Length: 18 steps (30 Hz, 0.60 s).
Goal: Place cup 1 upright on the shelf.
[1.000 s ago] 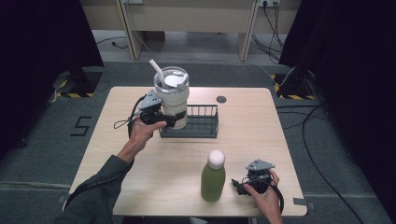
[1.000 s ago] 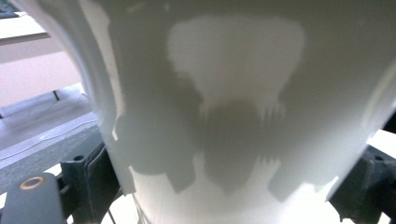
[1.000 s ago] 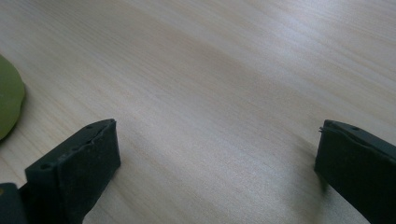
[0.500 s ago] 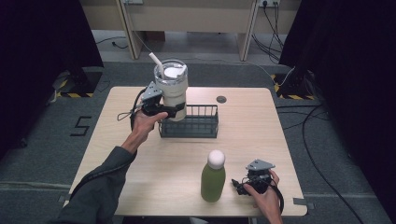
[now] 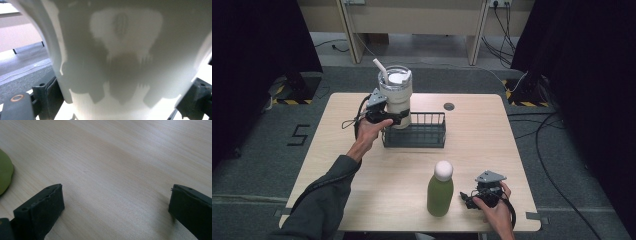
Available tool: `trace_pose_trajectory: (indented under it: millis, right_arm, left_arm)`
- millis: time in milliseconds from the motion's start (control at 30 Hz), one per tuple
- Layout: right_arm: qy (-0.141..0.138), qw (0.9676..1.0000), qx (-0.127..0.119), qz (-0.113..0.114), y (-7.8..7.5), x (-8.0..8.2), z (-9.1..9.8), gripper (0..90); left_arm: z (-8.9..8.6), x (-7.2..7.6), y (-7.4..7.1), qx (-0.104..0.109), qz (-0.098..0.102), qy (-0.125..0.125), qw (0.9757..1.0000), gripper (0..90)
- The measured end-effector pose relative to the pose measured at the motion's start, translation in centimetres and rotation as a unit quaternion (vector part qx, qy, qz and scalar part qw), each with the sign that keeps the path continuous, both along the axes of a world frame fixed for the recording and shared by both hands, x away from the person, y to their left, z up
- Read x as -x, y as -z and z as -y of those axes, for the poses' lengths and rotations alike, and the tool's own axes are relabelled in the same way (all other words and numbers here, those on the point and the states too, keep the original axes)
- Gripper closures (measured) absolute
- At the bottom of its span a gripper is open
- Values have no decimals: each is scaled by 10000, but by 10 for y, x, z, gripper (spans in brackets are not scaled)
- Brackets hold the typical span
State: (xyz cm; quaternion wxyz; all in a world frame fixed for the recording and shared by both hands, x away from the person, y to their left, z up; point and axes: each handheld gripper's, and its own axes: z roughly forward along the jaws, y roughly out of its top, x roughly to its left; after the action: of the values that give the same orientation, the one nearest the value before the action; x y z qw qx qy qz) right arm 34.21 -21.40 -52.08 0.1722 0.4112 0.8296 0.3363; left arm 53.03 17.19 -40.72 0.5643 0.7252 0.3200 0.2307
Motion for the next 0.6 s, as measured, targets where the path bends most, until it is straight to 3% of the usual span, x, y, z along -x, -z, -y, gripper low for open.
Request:
trace_pose_trajectory:
  millis: [133,167,200,233,267,300,600]
  right_arm:
    - [2,10000,-1,8,0,0,0,4]
    - [-2,10000,1,1,0,0,0,4]
    - [-3,10000,1,0,0,0,0,4]
    - [7,10000,-6,1,0,0,0,4]
    - [8,10000,-6,0,0,0,0,4]
    - [4,10000,-4,-7,0,0,0,4]
    - [3,10000,-4,-7,0,0,0,4]
  left_arm:
    - [1,0,1,103,41,-71,9999,111]
    - [-1,-1,0,-44,75,-68,9999,112]
    - [1,0,1,87,63,-73,9999,112]
    - [0,0,1,-42,82,-38,10000,111]
    - [2,1,2,110,67,-67,9999,112]
    - [2,1,2,110,58,-66,9999,111]
    - [3,2,11,-84,-16,-1,10000,112]
